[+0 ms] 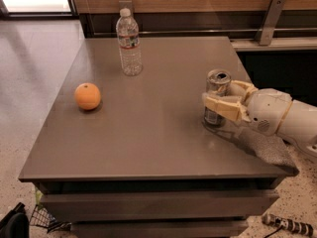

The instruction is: Place redbull can upright

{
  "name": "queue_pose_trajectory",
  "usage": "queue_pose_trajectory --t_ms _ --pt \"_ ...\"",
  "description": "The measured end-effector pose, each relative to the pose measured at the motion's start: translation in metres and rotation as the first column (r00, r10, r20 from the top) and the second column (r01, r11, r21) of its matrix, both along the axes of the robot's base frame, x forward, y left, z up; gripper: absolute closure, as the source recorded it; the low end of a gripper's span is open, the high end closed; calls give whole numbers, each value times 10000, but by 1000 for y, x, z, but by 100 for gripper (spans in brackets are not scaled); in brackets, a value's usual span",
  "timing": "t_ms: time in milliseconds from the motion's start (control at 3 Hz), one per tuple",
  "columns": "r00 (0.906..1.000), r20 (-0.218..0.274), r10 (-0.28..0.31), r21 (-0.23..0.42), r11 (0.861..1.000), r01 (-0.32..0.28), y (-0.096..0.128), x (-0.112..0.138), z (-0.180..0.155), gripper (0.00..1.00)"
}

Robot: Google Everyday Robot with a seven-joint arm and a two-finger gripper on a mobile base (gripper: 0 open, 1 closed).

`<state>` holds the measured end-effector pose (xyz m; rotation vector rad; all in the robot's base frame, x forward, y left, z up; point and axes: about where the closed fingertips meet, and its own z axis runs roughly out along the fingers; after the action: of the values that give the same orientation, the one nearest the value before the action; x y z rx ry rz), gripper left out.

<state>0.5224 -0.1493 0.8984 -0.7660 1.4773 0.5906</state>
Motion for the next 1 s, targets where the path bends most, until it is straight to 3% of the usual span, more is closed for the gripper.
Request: queue_pose_trajectory --t_ms 667,1000 --pt "10000 12 75 -13 10000 -75 4 0 1 7" --pt "9999 16 103 -19 9999 -103 6 0 1 0"
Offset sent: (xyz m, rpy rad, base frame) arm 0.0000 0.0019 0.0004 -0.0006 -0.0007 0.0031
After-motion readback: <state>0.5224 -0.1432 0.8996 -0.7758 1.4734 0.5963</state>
